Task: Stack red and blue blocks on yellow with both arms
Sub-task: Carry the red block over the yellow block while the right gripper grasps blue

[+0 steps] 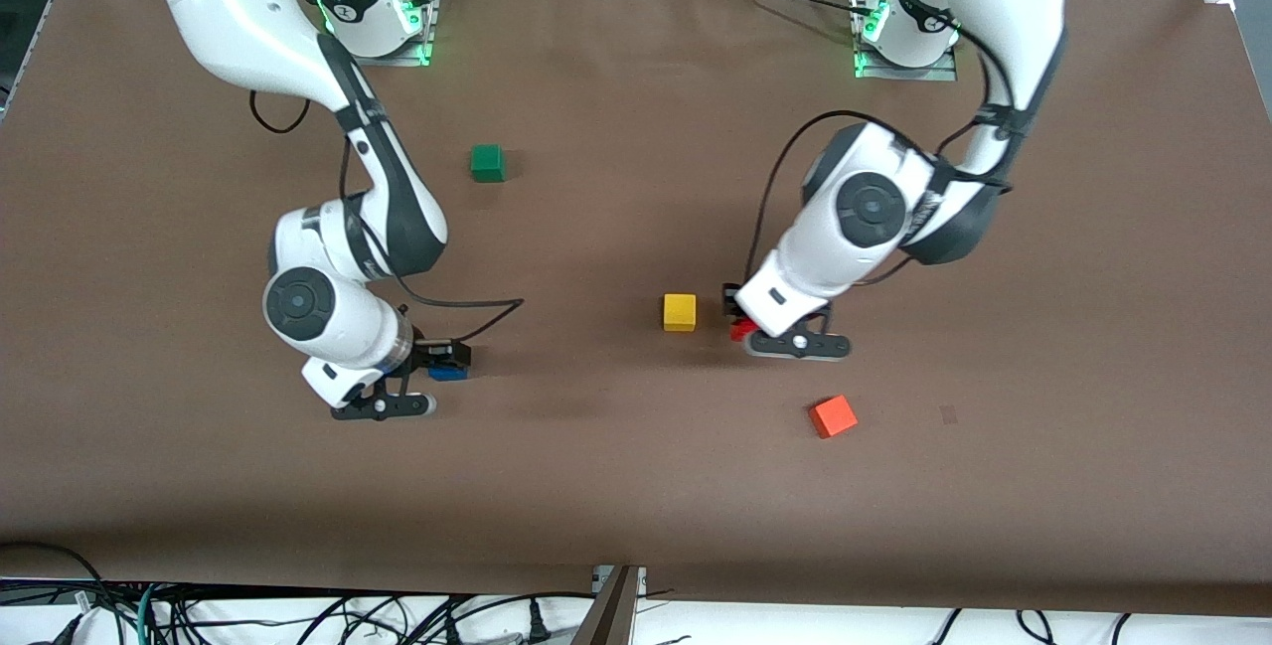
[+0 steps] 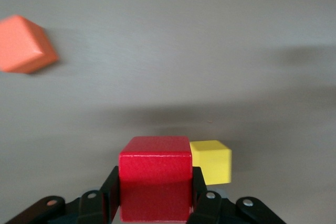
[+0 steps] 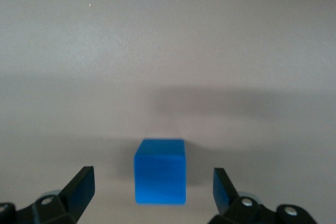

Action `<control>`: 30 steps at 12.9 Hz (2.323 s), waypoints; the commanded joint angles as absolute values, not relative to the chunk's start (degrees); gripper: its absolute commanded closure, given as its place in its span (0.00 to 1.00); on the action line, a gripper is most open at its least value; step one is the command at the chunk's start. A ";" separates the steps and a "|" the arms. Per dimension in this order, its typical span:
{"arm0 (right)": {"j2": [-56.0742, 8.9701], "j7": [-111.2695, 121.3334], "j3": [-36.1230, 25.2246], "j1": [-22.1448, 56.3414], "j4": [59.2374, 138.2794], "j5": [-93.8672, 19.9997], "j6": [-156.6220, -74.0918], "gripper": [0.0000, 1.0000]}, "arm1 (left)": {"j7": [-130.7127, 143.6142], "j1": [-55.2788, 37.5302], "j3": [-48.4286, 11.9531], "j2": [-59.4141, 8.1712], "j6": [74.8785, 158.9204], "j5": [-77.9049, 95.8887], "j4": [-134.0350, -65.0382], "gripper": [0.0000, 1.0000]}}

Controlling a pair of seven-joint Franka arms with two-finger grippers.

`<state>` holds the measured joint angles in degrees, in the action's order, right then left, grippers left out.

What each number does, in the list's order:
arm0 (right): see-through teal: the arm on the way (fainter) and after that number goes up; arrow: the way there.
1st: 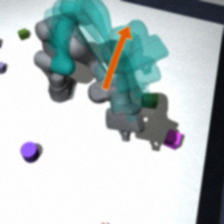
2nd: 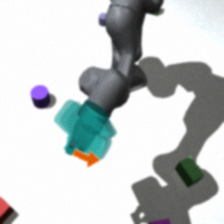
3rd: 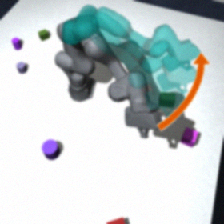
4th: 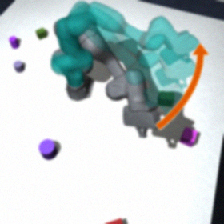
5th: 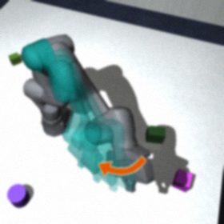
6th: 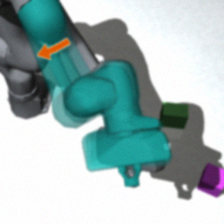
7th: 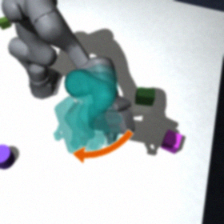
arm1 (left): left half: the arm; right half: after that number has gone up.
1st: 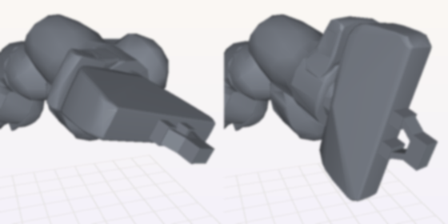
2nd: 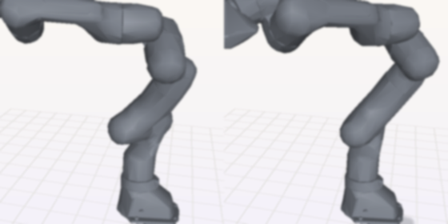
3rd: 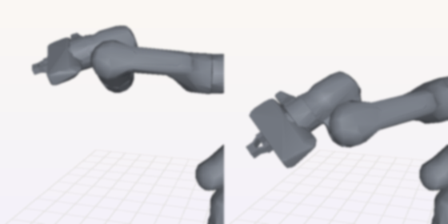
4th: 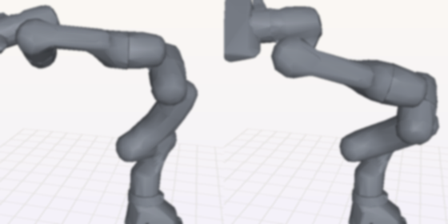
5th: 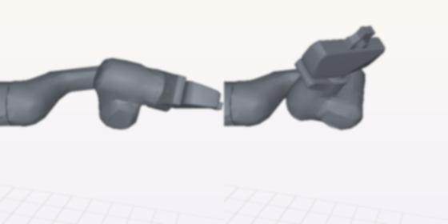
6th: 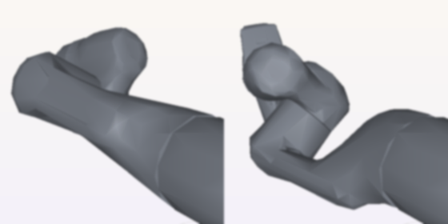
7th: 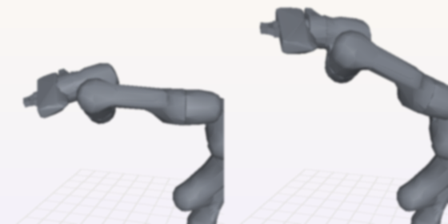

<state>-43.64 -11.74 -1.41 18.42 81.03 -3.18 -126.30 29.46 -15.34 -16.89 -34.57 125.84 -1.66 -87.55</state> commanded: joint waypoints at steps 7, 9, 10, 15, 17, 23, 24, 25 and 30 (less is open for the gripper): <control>-47.90 -12.74 -1.67 18.46 82.53 -4.13 -133.33 0.14 | 36.39 -26.71 -13.89 -42.36 124.80 -9.76 -81.56 1.00; -47.81 -13.97 -1.58 18.54 83.05 -4.22 -133.15 0.25 | 37.17 -27.24 -13.80 -42.80 124.80 -9.93 -81.65 1.00; -47.73 -14.58 -1.58 18.63 83.40 -4.22 -132.98 0.28 | 37.35 -27.51 -13.62 -42.80 124.80 -10.37 -81.65 1.00; -47.20 -14.77 -1.58 18.90 84.29 -4.22 -132.28 0.39 | 37.44 -27.60 -13.18 -42.89 124.80 -10.99 -81.56 1.00; -47.20 -14.77 -1.58 18.90 84.29 -4.22 -132.28 0.39 | 38.84 -27.86 -13.01 -43.59 124.80 -11.16 -81.47 1.00; -44.57 -14.68 -0.62 19.42 83.41 -4.39 -127.10 0.59 | 39.55 -31.11 -10.20 -44.73 124.80 -10.99 -80.16 1.00; -44.04 -16.68 -0.01 19.42 82.54 -4.39 -125.35 0.59 | 39.55 -31.11 -10.20 -44.82 124.80 -10.99 -80.07 1.00; -43.60 -19.05 0.78 19.60 80.35 -4.31 -121.94 0.59 | 39.55 -31.03 -10.11 -44.82 124.80 -11.07 -80.07 1.00; -43.51 -25.13 1.41 22.23 71.20 -4.31 -109.96 0.59 | 39.55 -30.76 -10.11 -44.74 124.80 -11.07 -80.07 0.93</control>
<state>-42.97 -23.08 1.25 21.47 73.70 -3.49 -112.46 38.12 -30.32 -10.40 -43.35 125.78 -9.14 -82.05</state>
